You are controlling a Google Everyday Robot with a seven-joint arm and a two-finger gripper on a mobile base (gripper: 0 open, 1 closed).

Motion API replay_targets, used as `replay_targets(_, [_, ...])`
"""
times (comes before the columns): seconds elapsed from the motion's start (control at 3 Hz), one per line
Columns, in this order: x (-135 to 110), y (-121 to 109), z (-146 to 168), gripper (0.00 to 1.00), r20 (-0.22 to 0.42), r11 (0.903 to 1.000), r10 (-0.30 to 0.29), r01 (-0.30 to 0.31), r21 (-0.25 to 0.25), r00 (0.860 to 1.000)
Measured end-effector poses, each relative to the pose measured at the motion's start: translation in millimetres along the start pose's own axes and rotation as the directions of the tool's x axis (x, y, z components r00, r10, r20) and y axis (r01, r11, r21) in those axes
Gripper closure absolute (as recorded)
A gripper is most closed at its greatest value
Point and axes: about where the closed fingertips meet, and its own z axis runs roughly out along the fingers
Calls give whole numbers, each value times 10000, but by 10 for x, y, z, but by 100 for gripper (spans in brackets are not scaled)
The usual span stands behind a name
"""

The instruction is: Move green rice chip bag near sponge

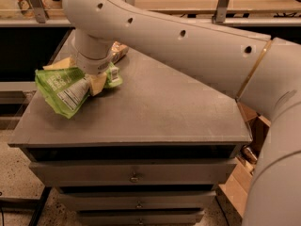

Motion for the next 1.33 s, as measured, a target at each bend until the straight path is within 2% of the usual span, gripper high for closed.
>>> replay_targets(0.67, [-63, -47, -75, 13, 184, 9988, 484, -483, -27, 9987])
replay_targets(1.0, [-113, -82, -121, 0, 273, 9984, 563, -564, 44, 9980])
replay_targets(1.33, [-154, -122, -138, 0, 534, 9979, 625, -632, 112, 9966])
